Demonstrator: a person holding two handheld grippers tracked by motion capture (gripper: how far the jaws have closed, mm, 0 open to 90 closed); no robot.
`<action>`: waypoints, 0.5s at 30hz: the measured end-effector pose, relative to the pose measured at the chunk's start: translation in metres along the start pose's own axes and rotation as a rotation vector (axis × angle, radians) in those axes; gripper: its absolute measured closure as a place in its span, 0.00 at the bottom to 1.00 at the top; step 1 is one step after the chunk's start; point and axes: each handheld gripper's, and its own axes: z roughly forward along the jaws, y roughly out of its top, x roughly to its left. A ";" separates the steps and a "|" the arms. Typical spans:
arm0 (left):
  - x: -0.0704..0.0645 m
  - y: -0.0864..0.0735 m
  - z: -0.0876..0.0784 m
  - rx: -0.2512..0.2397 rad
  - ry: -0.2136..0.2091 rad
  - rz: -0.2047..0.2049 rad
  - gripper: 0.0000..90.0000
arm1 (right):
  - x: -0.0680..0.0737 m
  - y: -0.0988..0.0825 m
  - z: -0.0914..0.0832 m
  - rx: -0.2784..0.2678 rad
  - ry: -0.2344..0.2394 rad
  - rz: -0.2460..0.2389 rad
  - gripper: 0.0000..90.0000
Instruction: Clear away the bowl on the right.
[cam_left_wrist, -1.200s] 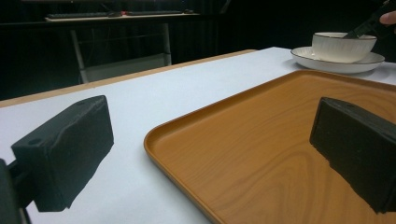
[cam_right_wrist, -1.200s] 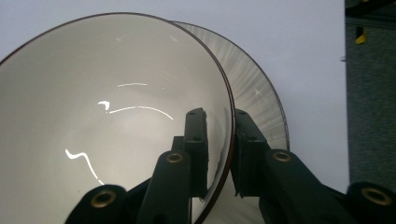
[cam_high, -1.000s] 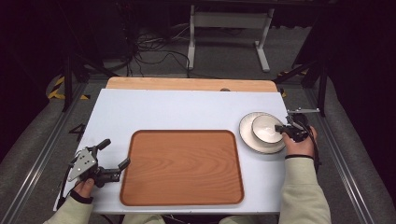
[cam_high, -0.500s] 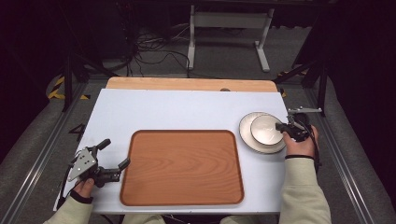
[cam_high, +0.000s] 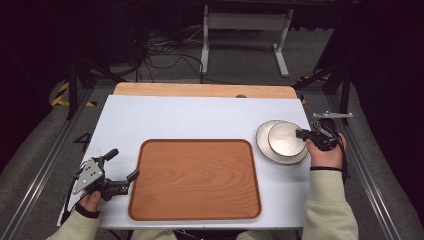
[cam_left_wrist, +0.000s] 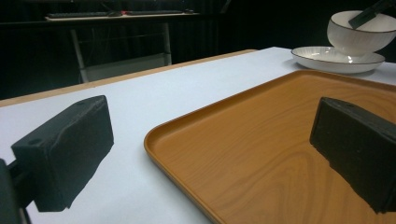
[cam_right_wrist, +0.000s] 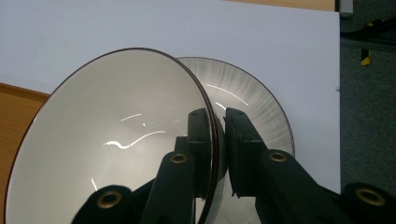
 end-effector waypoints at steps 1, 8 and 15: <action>0.000 0.000 0.000 0.000 0.000 0.000 0.00 | 0.001 0.001 -0.002 -0.004 0.005 0.000 0.90; 0.000 0.000 0.000 0.000 0.000 0.000 0.00 | 0.010 0.007 -0.015 -0.017 0.044 -0.019 0.90; 0.000 0.000 0.000 0.000 0.000 0.000 0.00 | 0.019 0.012 -0.028 -0.029 0.060 -0.038 0.90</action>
